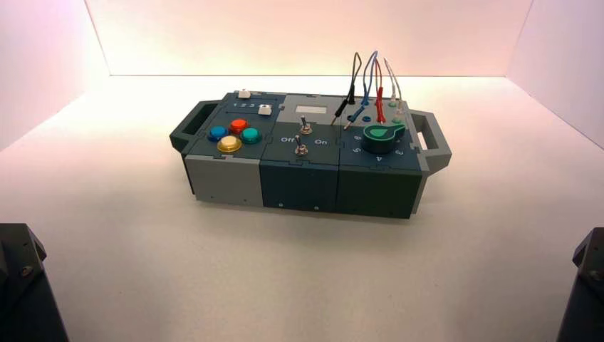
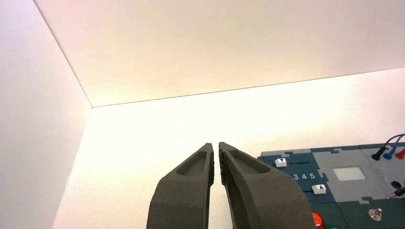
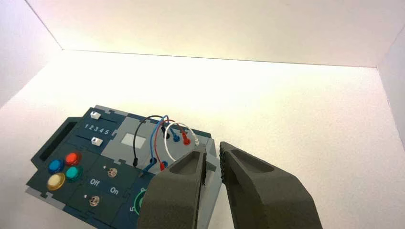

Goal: Pull the white wire.

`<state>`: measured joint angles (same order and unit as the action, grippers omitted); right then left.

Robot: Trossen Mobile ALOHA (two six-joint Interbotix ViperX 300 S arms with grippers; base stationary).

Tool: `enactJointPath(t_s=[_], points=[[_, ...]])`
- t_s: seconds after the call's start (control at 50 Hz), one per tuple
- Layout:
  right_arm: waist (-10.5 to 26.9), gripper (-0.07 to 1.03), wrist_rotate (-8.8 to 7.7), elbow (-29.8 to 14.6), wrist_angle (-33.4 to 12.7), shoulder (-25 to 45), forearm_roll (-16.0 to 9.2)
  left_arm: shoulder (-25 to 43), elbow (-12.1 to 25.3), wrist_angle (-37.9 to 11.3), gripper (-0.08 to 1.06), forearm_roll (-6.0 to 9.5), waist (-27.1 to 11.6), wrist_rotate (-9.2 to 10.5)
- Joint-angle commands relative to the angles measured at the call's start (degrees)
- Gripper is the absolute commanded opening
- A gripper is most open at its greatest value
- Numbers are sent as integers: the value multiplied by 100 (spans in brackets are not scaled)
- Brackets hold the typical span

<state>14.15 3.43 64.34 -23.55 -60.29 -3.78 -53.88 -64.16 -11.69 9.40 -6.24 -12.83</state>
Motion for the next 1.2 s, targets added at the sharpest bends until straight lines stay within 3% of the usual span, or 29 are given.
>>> enactJointPath(t_s=[0.02,0.34,0.54,0.78,0.92,0.96,1.2], points=[[-26,17,26,-79,26,53,-35,18,149,26,7,9,-9,18],[-18,18,26,-79,9,132,-88,26,149,26,7,9,-9,9],[53,36,-35,-149,-193,914,-308,229,185,35,7,9,-9,18],[387,43,-44,-422,-448,1969,-396,369,220,-18,7,18,-44,18],[624,73,-88,-650,-501,2461,-396,396,237,-62,7,18,-53,18],[650,77,-88,-686,-527,2549,-396,378,246,-70,7,18,-53,9],[677,77,-114,-861,-721,3023,-457,334,246,-70,7,18,-62,18]])
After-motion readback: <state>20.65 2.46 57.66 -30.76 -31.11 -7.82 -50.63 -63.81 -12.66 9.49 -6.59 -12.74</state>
